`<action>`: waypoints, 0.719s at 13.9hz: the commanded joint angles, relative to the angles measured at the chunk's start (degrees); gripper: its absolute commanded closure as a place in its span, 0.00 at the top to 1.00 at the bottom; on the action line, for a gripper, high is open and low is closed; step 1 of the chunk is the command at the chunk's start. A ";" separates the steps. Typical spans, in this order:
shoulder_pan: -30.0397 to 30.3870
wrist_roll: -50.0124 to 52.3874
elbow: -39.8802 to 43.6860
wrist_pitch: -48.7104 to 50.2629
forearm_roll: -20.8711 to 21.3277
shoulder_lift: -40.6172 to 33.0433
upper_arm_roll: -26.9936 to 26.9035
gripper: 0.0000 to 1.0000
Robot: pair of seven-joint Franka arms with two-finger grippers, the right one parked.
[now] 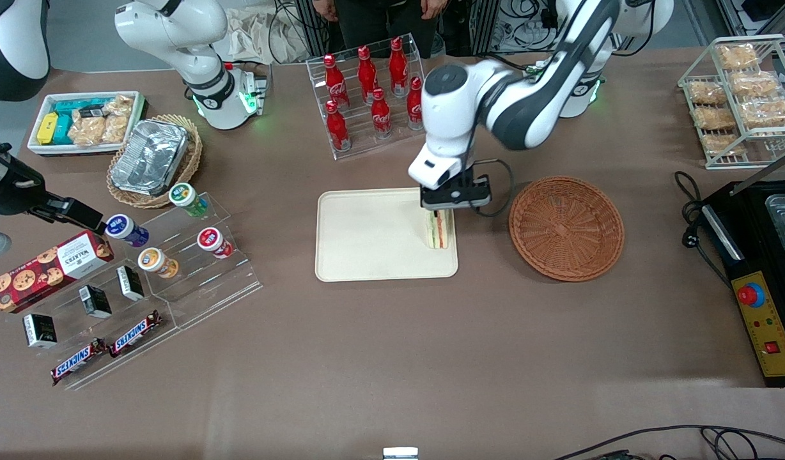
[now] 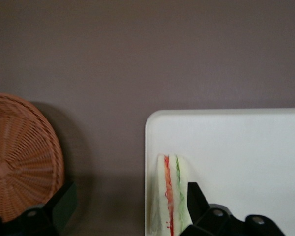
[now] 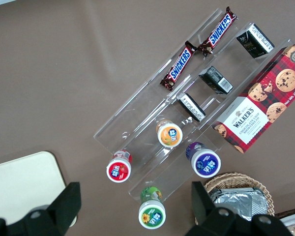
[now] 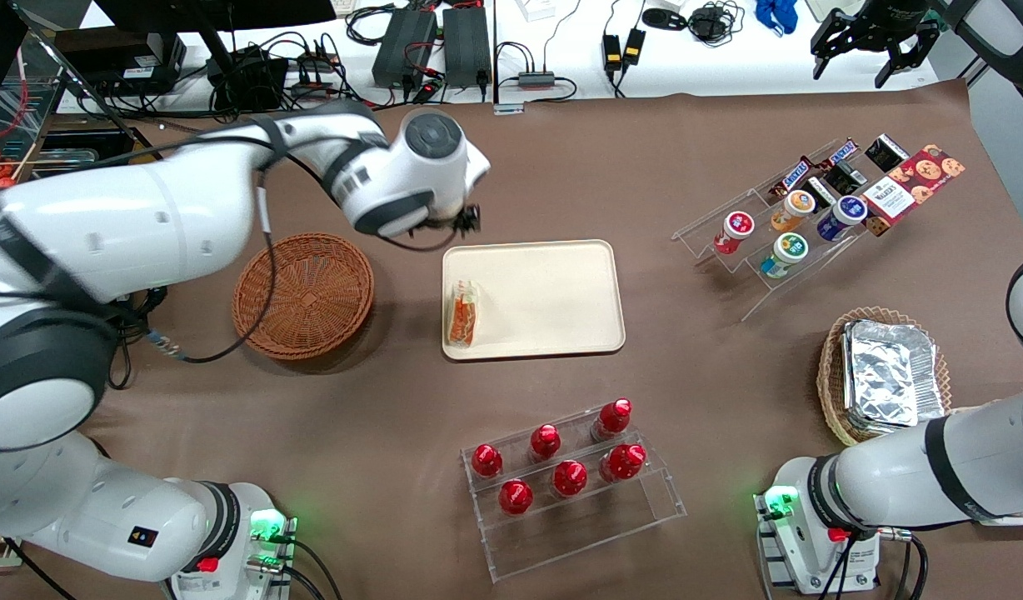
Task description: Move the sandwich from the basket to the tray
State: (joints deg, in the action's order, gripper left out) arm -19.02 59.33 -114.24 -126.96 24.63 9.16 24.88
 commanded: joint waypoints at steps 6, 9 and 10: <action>13.46 -14.74 -0.37 3.63 -9.51 -10.74 -0.09 1.00; 16.30 -27.73 -0.37 8.56 -16.35 -14.25 -2.36 1.00; 15.43 -31.78 -0.29 10.31 -18.55 -15.48 -6.12 1.00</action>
State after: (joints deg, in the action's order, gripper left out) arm -3.53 35.14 -114.12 -119.93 10.23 -2.70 22.46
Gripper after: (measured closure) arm 0.000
